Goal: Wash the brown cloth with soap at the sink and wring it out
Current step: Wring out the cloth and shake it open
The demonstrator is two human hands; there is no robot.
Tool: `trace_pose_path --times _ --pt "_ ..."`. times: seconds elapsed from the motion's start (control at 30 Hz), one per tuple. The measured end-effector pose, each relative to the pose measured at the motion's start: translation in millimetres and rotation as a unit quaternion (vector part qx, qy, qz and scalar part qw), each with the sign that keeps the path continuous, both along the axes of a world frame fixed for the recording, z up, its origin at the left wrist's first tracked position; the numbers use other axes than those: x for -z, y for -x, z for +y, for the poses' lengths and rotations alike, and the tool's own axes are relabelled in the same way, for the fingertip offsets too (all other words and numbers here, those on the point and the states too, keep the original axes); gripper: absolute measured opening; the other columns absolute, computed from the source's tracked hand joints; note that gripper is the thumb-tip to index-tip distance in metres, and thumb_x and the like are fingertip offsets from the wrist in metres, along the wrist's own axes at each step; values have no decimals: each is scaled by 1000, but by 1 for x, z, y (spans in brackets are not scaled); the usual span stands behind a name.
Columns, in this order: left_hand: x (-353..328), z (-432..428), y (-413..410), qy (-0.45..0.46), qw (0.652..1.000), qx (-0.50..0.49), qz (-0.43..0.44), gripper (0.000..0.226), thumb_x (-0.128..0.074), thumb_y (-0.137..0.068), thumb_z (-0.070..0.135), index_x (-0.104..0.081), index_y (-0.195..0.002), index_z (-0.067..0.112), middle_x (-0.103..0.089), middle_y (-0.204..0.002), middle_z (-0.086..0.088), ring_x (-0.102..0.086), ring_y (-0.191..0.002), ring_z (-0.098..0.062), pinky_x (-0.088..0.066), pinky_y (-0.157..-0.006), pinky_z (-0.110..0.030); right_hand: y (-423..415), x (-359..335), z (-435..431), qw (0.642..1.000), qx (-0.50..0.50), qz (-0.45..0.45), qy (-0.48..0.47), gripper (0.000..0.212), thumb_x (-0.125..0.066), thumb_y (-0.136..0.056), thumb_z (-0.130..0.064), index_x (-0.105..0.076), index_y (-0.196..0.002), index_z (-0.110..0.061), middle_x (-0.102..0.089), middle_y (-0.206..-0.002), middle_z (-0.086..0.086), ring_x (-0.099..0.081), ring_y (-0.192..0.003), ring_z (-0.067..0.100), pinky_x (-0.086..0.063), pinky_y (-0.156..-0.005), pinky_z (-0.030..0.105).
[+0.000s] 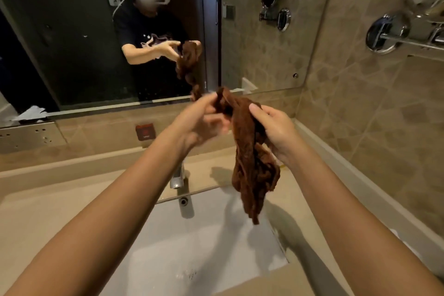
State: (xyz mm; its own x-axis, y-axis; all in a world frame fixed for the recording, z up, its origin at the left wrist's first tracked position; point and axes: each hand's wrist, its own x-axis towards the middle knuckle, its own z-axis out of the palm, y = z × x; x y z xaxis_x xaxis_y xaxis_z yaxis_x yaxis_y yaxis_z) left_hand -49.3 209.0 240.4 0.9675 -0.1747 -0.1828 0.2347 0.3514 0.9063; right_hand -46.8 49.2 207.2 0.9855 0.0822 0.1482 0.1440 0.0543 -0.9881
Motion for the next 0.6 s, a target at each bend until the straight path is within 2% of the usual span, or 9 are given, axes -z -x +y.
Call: trace_pose_path --times 0.03,0.07,0.13,0.17,0.23,0.3,0.37,0.47,0.6 --pt "7 -5 4 -60 997 50 27 34 -50 -95 38 -61 -80 10 -64 -56 -3 -63 -55 -14 -54 -85 -38 -3 -2 -2 1000 6 6 -6 20 -54 -92 -24 -70 -83 -16 -73 -81 2 -68 -82 18 -54 -72 29" --pt "14 -9 7 -109 989 90 40 38 -51 -93 44 -64 -79 11 -66 -65 -4 -63 -67 -17 -54 -85 -39 -4 -3 -4 1000 14 16 -7 22 -52 -93 -23 -71 -83 -16 -72 -84 5 -68 -87 22 -55 -77 33" --pt "25 -17 5 -183 975 123 24 37 -54 -88 52 -67 -91 18 -69 -93 -5 -62 -92 -20 -51 -89 -39 -5 -3 -7 999 17 35 1 22 -52 -93 -22 -71 -84 -15 -71 -87 9 -67 -90 26 -54 -81 36" --pt "28 -20 4 -204 972 117 8 35 -56 -86 53 -65 -98 21 -67 -105 -5 -61 -99 -21 -52 -85 -36 -6 -2 -10 999 7 44 -2 22 -52 -93 -23 -72 -87 -14 -72 -90 10 -67 -92 26 -54 -82 37" --pt "34 -25 -2 -218 973 72 -20 33 -61 -85 48 -65 -99 19 -68 -108 -4 -62 -102 -21 -52 -82 -33 -6 -4 -16 998 -18 58 11 26 -51 -93 -29 -72 -96 -13 -72 -96 9 -67 -96 24 -53 -85 37" --pt "38 -29 -9 -220 973 19 -60 28 -62 -86 41 -68 -95 15 -71 -97 -3 -64 -99 -22 -50 -88 -36 -5 -12 -26 996 1 39 80 28 -49 -93 -34 -72 -93 -16 -72 -93 2 -66 -94 17 -51 -86 35" --pt "39 -30 -16 -200 976 -31 -85 20 -61 -89 32 -69 -96 14 -72 -89 -3 -65 -94 -22 -49 -79 -33 -8 -22 -40 986 69 -8 149 33 -47 -95 -31 -69 -84 -9 -66 -79 2 -63 -80 16 -55 -78 37" --pt "36 -24 -26 -194 974 -75 -94 17 -57 -92 23 -66 -104 14 -71 -101 -8 -66 -97 -25 -49 -68 -28 -12 -37 -65 975 139 -27 172 34 -42 -97 -25 -62 -86 0 -56 -73 10 -58 -70 20 -57 -54 28" --pt "25 -10 -33 -217 967 -74 -113 23 -49 -97 16 -58 -117 9 -67 -106 -9 -65 -98 -22 -54 -79 -32 -15 -49 -94 973 168 -8 159 29 -42 -97 -26 -61 -82 -10 -57 -69 5 -59 -61 15 -54 -46 23"
